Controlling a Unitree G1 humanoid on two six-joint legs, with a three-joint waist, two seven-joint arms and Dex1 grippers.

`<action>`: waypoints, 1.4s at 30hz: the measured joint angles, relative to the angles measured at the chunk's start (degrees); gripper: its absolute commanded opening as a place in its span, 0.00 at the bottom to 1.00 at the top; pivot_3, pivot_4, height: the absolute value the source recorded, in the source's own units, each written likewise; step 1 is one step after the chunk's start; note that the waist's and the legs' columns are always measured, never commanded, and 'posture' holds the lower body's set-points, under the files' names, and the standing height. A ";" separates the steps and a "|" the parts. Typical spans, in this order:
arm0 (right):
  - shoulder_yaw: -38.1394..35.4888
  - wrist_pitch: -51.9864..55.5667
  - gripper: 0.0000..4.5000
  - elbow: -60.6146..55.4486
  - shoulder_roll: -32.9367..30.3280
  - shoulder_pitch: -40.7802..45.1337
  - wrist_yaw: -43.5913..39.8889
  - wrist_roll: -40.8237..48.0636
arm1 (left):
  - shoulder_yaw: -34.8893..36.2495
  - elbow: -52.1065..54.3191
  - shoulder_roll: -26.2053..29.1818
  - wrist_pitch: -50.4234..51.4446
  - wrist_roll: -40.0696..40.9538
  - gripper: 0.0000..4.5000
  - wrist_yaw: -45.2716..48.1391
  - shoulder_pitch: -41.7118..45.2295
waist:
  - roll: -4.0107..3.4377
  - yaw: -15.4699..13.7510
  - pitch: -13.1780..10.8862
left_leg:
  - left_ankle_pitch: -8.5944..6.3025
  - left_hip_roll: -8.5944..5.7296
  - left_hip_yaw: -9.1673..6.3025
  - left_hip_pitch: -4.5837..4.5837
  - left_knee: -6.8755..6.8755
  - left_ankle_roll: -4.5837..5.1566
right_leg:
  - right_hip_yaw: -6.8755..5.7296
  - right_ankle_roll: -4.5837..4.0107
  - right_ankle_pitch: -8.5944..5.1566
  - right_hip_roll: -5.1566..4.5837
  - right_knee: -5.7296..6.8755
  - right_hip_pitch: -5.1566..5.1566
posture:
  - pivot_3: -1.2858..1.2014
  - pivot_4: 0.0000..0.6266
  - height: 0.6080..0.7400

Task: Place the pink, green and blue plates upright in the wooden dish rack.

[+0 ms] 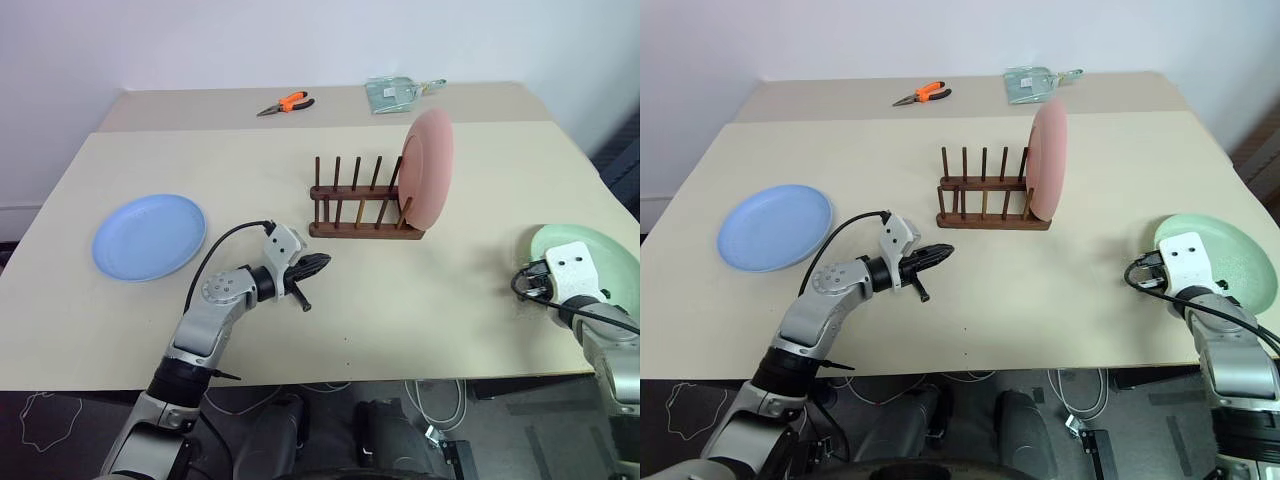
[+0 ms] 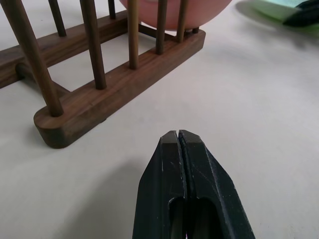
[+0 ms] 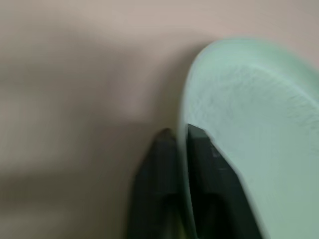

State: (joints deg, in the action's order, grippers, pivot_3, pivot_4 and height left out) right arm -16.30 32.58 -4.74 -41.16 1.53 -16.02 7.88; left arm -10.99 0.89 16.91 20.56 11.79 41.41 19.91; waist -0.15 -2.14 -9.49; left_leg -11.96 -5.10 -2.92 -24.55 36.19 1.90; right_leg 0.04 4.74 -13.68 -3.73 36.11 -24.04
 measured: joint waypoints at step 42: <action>4.72 1.99 0.01 -7.21 37.55 35.65 24.60 57.55 | 7.30 -0.64 2.12 -4.52 0.05 0.00 -5.60 -3.37 | -0.05 1.92 -0.08 | 0.01 -0.02 -0.01 -0.01 -0.17 -0.03 | 0.05 0.18 0.12 0.03 0.23 -0.29 | 0.52 0.24 0.89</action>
State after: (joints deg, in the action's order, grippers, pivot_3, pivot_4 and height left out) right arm -11.57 34.57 -11.95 -3.60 37.18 8.58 65.43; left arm -3.69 0.25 19.02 16.04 11.83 35.81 16.54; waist -0.21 -0.22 -9.57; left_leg -11.95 -5.12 -2.93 -24.56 36.02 1.87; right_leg 0.09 4.92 -13.56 -3.71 36.34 -24.34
